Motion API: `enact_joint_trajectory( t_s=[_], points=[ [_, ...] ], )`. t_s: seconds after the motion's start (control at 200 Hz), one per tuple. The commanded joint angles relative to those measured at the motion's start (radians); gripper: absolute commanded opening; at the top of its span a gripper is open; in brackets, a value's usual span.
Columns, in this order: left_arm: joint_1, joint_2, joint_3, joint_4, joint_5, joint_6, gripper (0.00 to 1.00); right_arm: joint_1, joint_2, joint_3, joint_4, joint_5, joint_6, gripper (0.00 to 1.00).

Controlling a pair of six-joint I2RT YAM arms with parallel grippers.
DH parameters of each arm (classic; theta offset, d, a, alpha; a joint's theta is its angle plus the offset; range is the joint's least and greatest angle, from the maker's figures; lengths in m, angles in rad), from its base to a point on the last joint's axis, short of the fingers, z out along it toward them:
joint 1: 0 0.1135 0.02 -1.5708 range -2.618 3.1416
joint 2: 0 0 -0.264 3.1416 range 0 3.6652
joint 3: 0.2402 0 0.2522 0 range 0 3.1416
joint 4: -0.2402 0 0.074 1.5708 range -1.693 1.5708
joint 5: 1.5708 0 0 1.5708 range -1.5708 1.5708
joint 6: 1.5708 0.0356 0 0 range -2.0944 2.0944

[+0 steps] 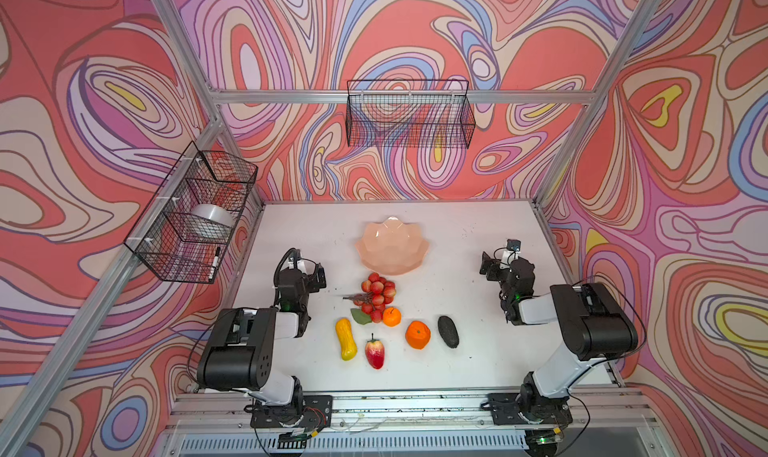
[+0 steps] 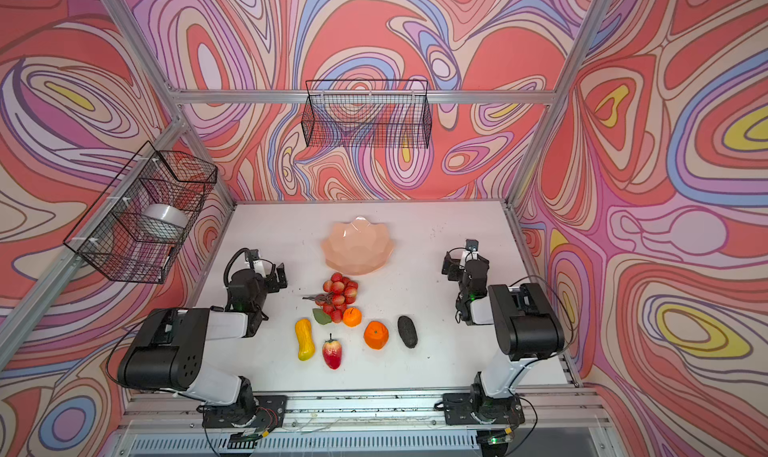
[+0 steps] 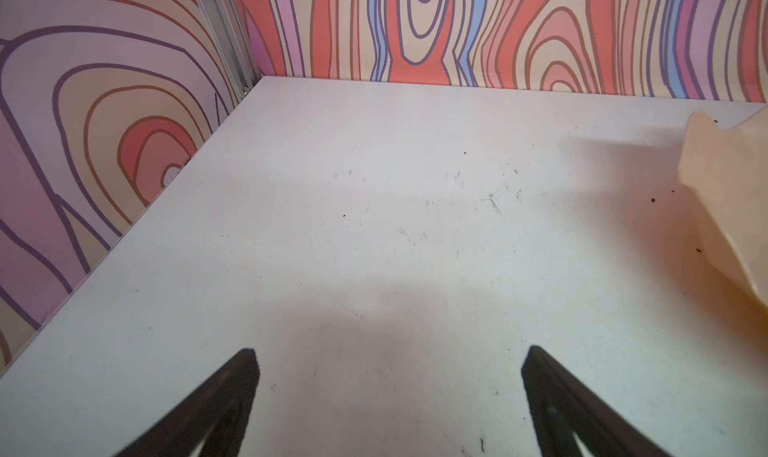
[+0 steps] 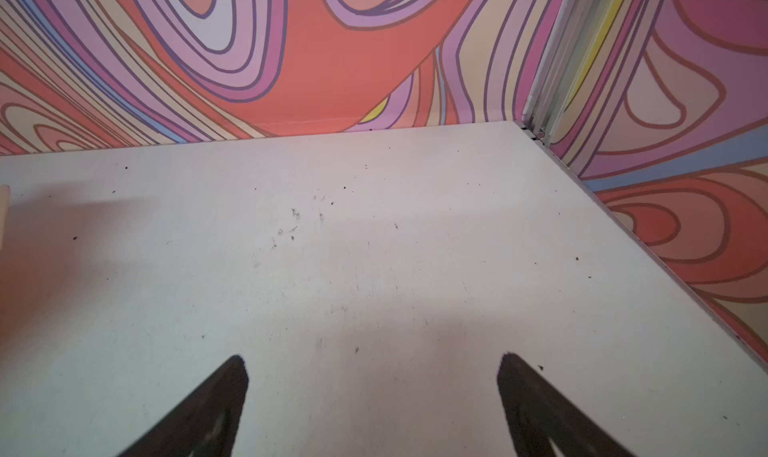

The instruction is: Place and organize the fake fruits in the fruit bowl

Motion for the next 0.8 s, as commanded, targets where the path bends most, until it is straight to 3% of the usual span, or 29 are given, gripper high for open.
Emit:
enact_joint_trajectory(
  t_s=[0.0,0.796],
  points=[
    [-0.001,0.010,0.000,0.013,0.010,0.016,1.00,-0.006,0.007,0.010,-0.010,-0.004,-0.007,0.98],
    [-0.003,0.014,0.016,-0.010,0.008,0.016,1.00,-0.011,0.010,0.020,-0.025,-0.017,0.001,0.98]
  ],
)
